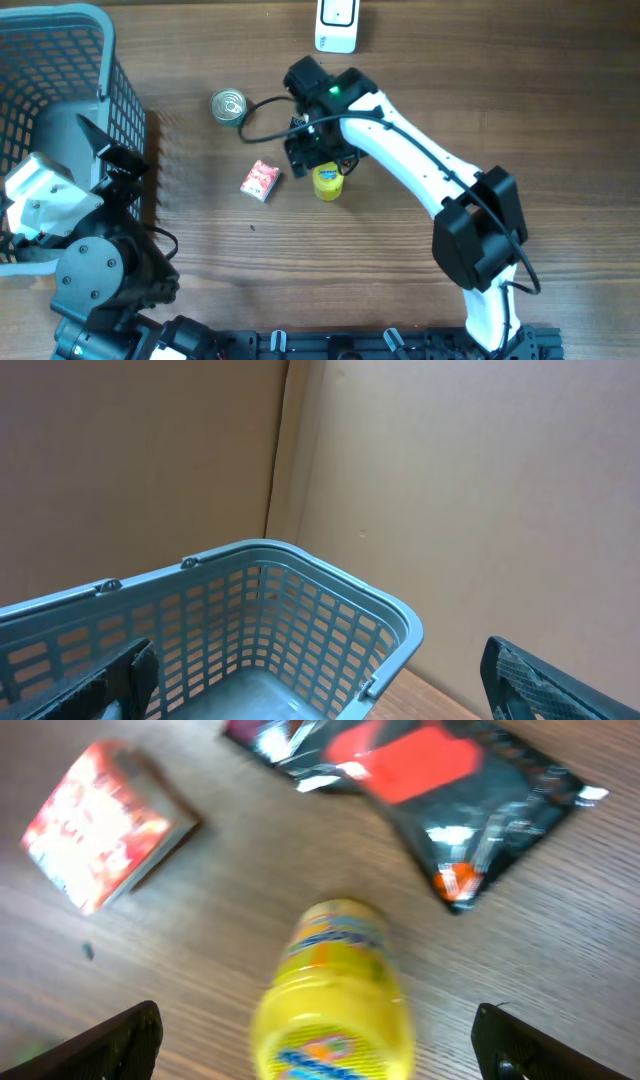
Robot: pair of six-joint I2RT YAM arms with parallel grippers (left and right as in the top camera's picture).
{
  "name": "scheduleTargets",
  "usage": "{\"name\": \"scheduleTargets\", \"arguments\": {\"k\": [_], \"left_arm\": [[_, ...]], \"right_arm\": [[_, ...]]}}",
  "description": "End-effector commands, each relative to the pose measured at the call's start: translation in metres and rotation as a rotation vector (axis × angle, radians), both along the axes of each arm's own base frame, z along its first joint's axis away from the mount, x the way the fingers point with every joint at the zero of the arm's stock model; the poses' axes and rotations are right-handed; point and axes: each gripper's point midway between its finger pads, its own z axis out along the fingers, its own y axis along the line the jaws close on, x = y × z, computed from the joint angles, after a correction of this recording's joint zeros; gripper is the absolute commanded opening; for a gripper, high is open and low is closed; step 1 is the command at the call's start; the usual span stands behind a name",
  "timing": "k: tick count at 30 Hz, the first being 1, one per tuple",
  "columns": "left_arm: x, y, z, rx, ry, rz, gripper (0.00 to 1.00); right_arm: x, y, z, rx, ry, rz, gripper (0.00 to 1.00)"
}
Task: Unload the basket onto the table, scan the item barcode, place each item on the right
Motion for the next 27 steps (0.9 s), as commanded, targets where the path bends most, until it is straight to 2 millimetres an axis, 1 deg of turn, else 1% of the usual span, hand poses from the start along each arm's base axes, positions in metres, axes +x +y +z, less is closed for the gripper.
{"name": "scheduleTargets", "arguments": {"k": [1,3,6,9,12,14,18,21,23,24,27], "left_arm": [[-0.004,0.004,0.004,0.000,-0.005,0.019,1.00],[-0.004,0.004,0.004,0.000,-0.005,0.019,1.00],[-0.004,0.004,0.004,0.000,-0.005,0.019,1.00],[-0.004,0.004,0.004,0.000,-0.005,0.019,1.00],[-0.004,0.004,0.004,0.000,-0.005,0.019,1.00],[-0.004,0.004,0.004,0.000,-0.005,0.019,1.00],[-0.004,0.004,0.004,0.000,-0.005,0.023,1.00],[-0.004,0.004,0.004,0.000,-0.005,0.023,1.00],[-0.004,0.004,0.004,0.000,-0.005,0.023,1.00],[-0.004,0.004,0.004,0.000,-0.005,0.023,1.00],[-0.004,0.004,0.004,0.000,-0.005,0.023,1.00]], "right_arm": [[-0.015,0.014,0.002,0.016,0.000,0.140,1.00],[-0.017,0.011,-0.004,-0.006,0.004,0.149,1.00],[-0.015,-0.001,-0.016,-0.064,-0.010,0.115,1.00],[-0.018,-0.006,-0.026,-0.084,0.002,0.095,1.00],[-0.019,-0.008,-0.030,-0.085,0.006,0.083,0.99],[-0.020,-0.008,-0.034,-0.087,0.010,0.068,0.91],[-0.022,-0.010,-0.041,-0.089,0.013,0.068,0.91],[-0.022,-0.009,-0.045,-0.085,0.013,0.068,0.87],[-0.023,-0.009,-0.047,-0.083,0.018,0.068,0.87],[-0.024,-0.010,-0.050,-0.085,0.019,0.069,0.88],[-0.029,-0.010,-0.059,-0.078,0.038,0.071,0.84]]}}
